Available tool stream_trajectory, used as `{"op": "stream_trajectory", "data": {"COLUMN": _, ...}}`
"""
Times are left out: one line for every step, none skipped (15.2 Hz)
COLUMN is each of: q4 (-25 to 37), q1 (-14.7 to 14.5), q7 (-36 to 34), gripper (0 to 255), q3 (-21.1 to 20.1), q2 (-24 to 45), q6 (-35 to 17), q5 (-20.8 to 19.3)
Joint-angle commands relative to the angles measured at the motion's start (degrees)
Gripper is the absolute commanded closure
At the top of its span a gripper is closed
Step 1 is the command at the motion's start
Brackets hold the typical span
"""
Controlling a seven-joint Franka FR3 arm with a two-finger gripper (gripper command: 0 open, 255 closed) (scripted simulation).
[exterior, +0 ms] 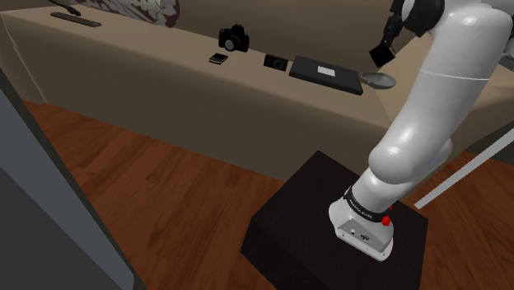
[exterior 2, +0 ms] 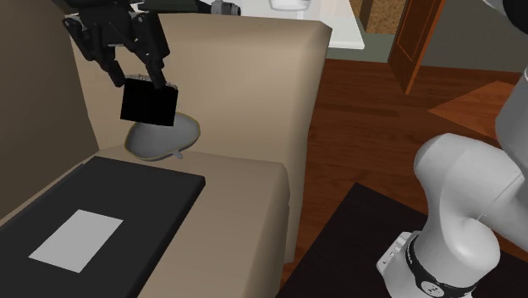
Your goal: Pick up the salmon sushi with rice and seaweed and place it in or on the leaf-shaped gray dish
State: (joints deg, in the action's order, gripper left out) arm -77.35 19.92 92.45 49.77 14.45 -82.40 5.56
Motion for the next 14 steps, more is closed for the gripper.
{"op": "stream_trajectory", "data": {"q4": 6.0, "q1": 5.0, "q7": 4.2, "gripper": 255, "q3": 0.4, "q2": 5.3, "q6": 2.0, "q5": 3.8}}
{"op": "stream_trajectory", "data": {"q4": 9.5, "q1": 7.9, "q7": 5.9, "gripper": 255, "q3": 0.2, "q2": 8.0, "q6": 3.2, "q5": 5.7}}
{"op": "stream_trajectory", "data": {"q4": 13.3, "q1": 11.0, "q7": 7.4, "gripper": 255, "q3": -0.2, "q2": 10.7, "q6": 4.7, "q5": 7.5}}
{"op": "stream_trajectory", "data": {"q4": 18.0, "q1": 14.7, "q7": 8.8, "gripper": 255, "q3": -0.7, "q2": 13.8, "q6": 6.5, "q5": 9.7}}
{"op": "stream_trajectory", "data": {"q4": 16.3, "q1": 14.1, "q7": 8.7, "gripper": 255, "q3": -0.8, "q2": 13.3, "q6": 5.3, "q5": 9.2}}
{"op": "stream_trajectory", "data": {"q4": 14.7, "q1": 13.4, "q7": 8.6, "gripper": 255, "q3": -0.7, "q2": 12.8, "q6": 4.2, "q5": 8.8}}
{"op": "stream_trajectory", "data": {"q4": 13.2, "q1": 12.8, "q7": 8.5, "gripper": 255, "q3": -0.6, "q2": 12.3, "q6": 3.1, "q5": 8.5}}
{"op": "stream_trajectory", "data": {"q4": 11.7, "q1": 12.2, "q7": 8.4, "gripper": 255, "q3": -0.5, "q2": 11.9, "q6": 2.1, "q5": 8.2}}
{"op": "stream_trajectory", "data": {"q4": 10.3, "q1": 11.6, "q7": 8.3, "gripper": 255, "q3": -0.4, "q2": 11.6, "q6": 1.1, "q5": 8.0}}
{"op": "stream_trajectory", "data": {"q4": 9.0, "q1": 11.1, "q7": 8.3, "gripper": 255, "q3": -0.3, "q2": 11.2, "q6": 0.1, "q5": 7.7}}
{"op": "stream_trajectory", "data": {"q4": 7.7, "q1": 10.7, "q7": 8.2, "gripper": 255, "q3": -0.3, "q2": 10.9, "q6": -0.9, "q5": 7.5}}
{"op": "stream_trajectory", "data": {"q4": 6.5, "q1": 10.2, "q7": 8.1, "gripper": 255, "q3": -0.2, "q2": 10.6, "q6": -1.8, "q5": 7.3}}
{"op": "stream_trajectory", "data": {"q4": 5.3, "q1": 9.8, "q7": 8.0, "gripper": 255, "q3": -0.2, "q2": 10.4, "q6": -2.8, "q5": 7.1}}
{"op": "stream_trajectory", "data": {"q4": 4.1, "q1": 9.4, "q7": 8.0, "gripper": 255, "q3": -0.1, "q2": 10.1, "q6": -3.7, "q5": 6.9}}
